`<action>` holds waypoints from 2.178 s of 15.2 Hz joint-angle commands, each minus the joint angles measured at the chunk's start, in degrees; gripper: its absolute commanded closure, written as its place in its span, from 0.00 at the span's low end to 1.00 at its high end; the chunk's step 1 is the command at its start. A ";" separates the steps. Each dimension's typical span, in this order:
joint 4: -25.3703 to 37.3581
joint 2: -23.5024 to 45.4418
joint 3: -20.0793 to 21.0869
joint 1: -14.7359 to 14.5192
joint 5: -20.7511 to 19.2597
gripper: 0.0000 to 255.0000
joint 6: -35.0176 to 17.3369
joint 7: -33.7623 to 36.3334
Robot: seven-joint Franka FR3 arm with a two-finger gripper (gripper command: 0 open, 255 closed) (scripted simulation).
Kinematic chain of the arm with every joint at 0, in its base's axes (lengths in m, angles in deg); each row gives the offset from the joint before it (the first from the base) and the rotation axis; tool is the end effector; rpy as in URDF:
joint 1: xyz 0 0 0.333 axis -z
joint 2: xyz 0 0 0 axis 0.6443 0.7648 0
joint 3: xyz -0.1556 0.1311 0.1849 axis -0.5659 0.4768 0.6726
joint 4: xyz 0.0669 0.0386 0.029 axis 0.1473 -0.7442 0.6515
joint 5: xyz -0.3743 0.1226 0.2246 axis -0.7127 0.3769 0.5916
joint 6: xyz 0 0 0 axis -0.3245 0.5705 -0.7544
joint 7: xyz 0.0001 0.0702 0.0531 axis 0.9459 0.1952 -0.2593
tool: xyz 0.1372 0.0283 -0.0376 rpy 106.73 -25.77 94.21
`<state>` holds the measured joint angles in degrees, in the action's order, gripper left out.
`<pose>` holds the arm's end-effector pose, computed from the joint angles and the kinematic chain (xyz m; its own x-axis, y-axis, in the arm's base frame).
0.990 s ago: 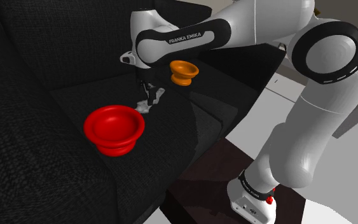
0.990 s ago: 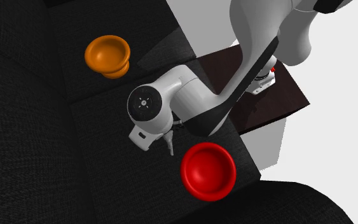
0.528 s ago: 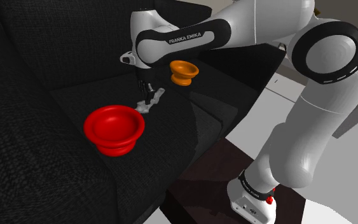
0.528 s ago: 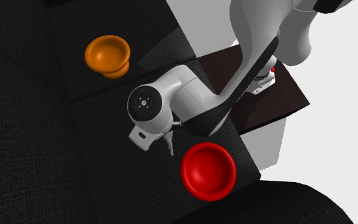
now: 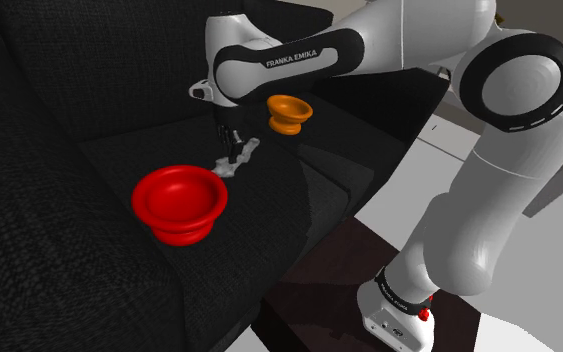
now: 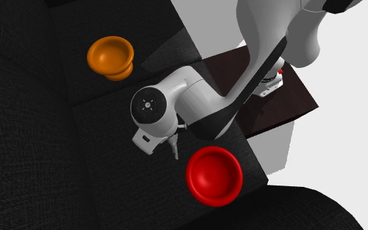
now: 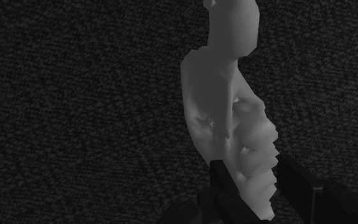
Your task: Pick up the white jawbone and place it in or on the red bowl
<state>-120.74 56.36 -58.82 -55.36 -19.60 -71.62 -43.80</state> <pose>0.5998 0.1885 0.3022 0.2455 0.9641 -0.1008 0.9668 -0.2511 -0.0474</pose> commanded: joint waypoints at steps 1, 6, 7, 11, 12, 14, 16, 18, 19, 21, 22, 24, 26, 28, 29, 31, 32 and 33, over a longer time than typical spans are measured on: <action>0.72 -0.36 0.02 -0.01 0.05 1.00 1.07 -0.06; 3.27 -1.42 0.04 -0.02 0.20 1.00 4.67 -0.31; 3.81 -1.60 0.05 -0.02 0.22 1.00 5.39 -0.35; 6.14 -2.20 0.07 -0.03 0.31 1.00 8.32 -0.54; 6.76 -2.32 0.07 -0.04 0.33 1.00 9.06 -0.59; 8.04 -2.53 0.08 -0.05 0.37 1.00 10.54 -0.67; 9.38 -2.69 0.09 -0.06 0.40 1.00 12.04 -0.76; 10.78 -2.80 0.09 -0.07 0.42 1.00 13.55 -0.84; 11.50 -2.84 0.10 -0.07 0.43 1.00 14.30 -0.89; 13.00 -2.87 0.11 -0.08 0.45 1.00 15.83 -0.97; 13.77 -2.87 0.11 -0.09 0.45 1.00 16.60 -1.01; 15.38 -2.82 0.12 -0.10 0.46 1.00 18.15 -1.08; 17.05 -2.71 0.13 -0.12 0.46 1.00 19.72 -1.16; 18.80 -2.55 0.14 -0.14 0.46 1.00 21.31 -1.24; 19.71 -2.45 0.14 -0.15 0.46 1.00 22.12 -1.28; 21.59 -2.20 0.15 -0.17 0.44 1.00 23.74 -1.35; 22.56 -2.05 0.16 -0.18 0.44 1.00 24.56 -1.39; 23.54 -1.88 0.16 -0.19 0.43 1.00 25.38 -1.42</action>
<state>-98.13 54.34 -58.64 -55.57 -19.17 -47.03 -45.12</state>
